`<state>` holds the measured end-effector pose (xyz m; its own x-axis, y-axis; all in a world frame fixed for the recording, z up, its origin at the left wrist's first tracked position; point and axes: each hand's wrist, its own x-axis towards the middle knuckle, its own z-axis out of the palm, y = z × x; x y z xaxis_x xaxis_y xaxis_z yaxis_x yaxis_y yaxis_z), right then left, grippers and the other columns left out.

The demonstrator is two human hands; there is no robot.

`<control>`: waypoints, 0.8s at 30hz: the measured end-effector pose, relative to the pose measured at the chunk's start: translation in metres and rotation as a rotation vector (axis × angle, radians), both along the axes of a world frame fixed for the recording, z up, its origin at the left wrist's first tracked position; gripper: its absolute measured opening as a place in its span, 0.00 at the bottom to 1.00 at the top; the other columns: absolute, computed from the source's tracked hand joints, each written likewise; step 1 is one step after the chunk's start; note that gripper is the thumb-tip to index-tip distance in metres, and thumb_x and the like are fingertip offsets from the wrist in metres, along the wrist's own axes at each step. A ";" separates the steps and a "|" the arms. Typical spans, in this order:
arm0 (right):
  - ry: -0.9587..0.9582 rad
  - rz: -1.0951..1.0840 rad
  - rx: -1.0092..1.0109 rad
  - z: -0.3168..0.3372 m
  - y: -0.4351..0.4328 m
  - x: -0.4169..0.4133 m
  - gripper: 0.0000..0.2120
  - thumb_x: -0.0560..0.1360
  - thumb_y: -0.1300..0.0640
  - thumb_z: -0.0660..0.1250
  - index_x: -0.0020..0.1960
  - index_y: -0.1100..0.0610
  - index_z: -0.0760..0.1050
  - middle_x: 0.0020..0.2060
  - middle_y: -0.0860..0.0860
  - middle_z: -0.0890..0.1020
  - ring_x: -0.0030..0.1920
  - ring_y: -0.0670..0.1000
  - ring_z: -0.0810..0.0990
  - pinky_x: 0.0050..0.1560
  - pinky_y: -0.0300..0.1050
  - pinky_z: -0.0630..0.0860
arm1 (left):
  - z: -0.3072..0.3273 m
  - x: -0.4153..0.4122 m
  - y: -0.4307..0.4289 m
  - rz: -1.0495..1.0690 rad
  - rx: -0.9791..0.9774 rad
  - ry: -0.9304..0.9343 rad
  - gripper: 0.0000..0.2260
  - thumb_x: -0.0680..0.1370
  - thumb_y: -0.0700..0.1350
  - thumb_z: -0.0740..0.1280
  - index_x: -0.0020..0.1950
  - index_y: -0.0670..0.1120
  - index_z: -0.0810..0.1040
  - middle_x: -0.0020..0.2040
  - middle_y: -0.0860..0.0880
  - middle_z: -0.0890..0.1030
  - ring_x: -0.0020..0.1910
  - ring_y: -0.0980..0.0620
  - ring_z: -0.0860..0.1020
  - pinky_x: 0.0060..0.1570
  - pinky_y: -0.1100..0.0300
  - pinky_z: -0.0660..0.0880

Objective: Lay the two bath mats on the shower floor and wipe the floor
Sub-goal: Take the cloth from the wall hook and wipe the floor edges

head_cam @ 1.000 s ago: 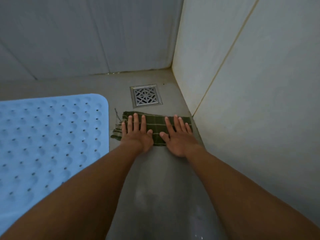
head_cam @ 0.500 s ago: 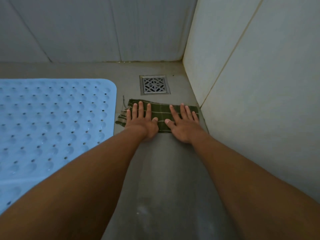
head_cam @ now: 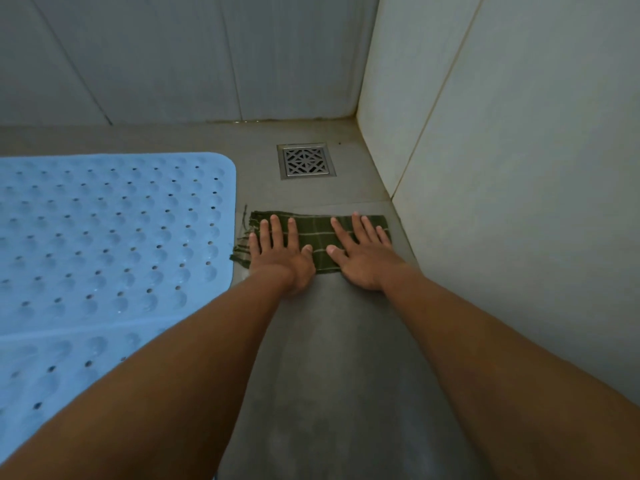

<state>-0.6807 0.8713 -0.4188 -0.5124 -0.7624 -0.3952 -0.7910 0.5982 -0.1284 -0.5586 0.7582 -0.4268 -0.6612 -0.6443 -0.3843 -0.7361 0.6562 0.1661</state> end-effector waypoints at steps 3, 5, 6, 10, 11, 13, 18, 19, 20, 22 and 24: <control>0.003 0.013 0.006 0.000 0.010 0.009 0.30 0.82 0.36 0.40 0.79 0.43 0.33 0.79 0.54 0.34 0.78 0.53 0.32 0.76 0.53 0.33 | 0.000 0.011 0.012 0.012 -0.005 0.003 0.30 0.83 0.59 0.41 0.79 0.48 0.33 0.79 0.43 0.32 0.78 0.43 0.32 0.76 0.43 0.34; 0.003 0.021 0.008 0.000 0.016 0.015 0.30 0.82 0.36 0.40 0.79 0.43 0.34 0.79 0.54 0.34 0.78 0.52 0.32 0.76 0.53 0.33 | 0.001 0.019 0.022 0.022 -0.010 -0.002 0.30 0.83 0.59 0.41 0.79 0.48 0.33 0.79 0.42 0.32 0.78 0.42 0.32 0.76 0.43 0.34; 0.000 0.026 0.008 0.000 0.020 0.017 0.30 0.82 0.36 0.40 0.80 0.43 0.34 0.79 0.54 0.34 0.78 0.52 0.32 0.76 0.53 0.33 | 0.001 0.023 0.026 0.027 -0.008 -0.003 0.30 0.83 0.59 0.41 0.79 0.48 0.33 0.79 0.43 0.32 0.78 0.43 0.32 0.76 0.43 0.34; -0.003 0.042 0.010 0.002 0.039 0.031 0.30 0.82 0.36 0.40 0.79 0.42 0.33 0.79 0.54 0.34 0.78 0.52 0.32 0.77 0.53 0.34 | 0.003 0.037 0.046 0.043 0.010 0.000 0.30 0.83 0.59 0.41 0.79 0.48 0.33 0.79 0.43 0.32 0.77 0.43 0.31 0.76 0.43 0.34; -0.002 0.046 0.009 0.002 0.045 0.035 0.30 0.82 0.36 0.40 0.79 0.42 0.33 0.79 0.54 0.34 0.78 0.52 0.32 0.77 0.54 0.34 | 0.004 0.041 0.051 0.045 0.009 -0.002 0.30 0.83 0.59 0.41 0.79 0.48 0.33 0.79 0.43 0.32 0.77 0.43 0.31 0.76 0.43 0.34; 0.000 0.056 0.009 0.002 0.054 0.043 0.30 0.82 0.36 0.40 0.79 0.42 0.33 0.79 0.54 0.34 0.78 0.53 0.32 0.77 0.54 0.33 | 0.005 0.049 0.062 0.049 0.008 -0.006 0.30 0.83 0.59 0.41 0.79 0.48 0.33 0.79 0.43 0.32 0.77 0.43 0.31 0.76 0.43 0.34; -0.008 0.074 0.016 0.003 0.081 0.062 0.29 0.82 0.36 0.40 0.79 0.41 0.32 0.78 0.55 0.33 0.78 0.53 0.32 0.76 0.54 0.33 | 0.005 0.071 0.087 0.051 0.026 0.008 0.30 0.83 0.59 0.41 0.79 0.48 0.33 0.79 0.43 0.31 0.77 0.43 0.31 0.76 0.43 0.34; -0.009 0.080 0.018 0.004 0.086 0.066 0.29 0.82 0.36 0.40 0.79 0.41 0.32 0.78 0.55 0.33 0.78 0.53 0.32 0.76 0.54 0.33 | 0.005 0.076 0.092 0.054 0.030 0.013 0.30 0.83 0.59 0.41 0.79 0.48 0.33 0.79 0.43 0.31 0.77 0.43 0.31 0.76 0.43 0.34; -0.012 0.087 0.021 0.004 0.092 0.071 0.30 0.82 0.36 0.39 0.79 0.41 0.32 0.78 0.55 0.33 0.78 0.53 0.31 0.76 0.54 0.33 | 0.005 0.081 0.097 0.056 0.034 0.018 0.30 0.83 0.59 0.41 0.79 0.48 0.33 0.79 0.43 0.31 0.77 0.43 0.31 0.76 0.43 0.34; -0.019 0.097 0.026 0.005 0.102 0.081 0.30 0.82 0.36 0.39 0.79 0.42 0.32 0.78 0.56 0.32 0.78 0.54 0.31 0.76 0.54 0.33 | 0.005 0.091 0.108 0.062 0.035 0.023 0.30 0.83 0.59 0.41 0.79 0.48 0.33 0.79 0.43 0.31 0.77 0.43 0.31 0.76 0.43 0.34; -0.019 0.101 0.028 0.006 0.109 0.089 0.29 0.82 0.37 0.39 0.79 0.42 0.32 0.78 0.56 0.32 0.78 0.54 0.31 0.76 0.54 0.32 | 0.005 0.101 0.118 0.072 0.032 0.029 0.30 0.83 0.59 0.41 0.80 0.48 0.34 0.79 0.43 0.32 0.78 0.43 0.31 0.76 0.43 0.35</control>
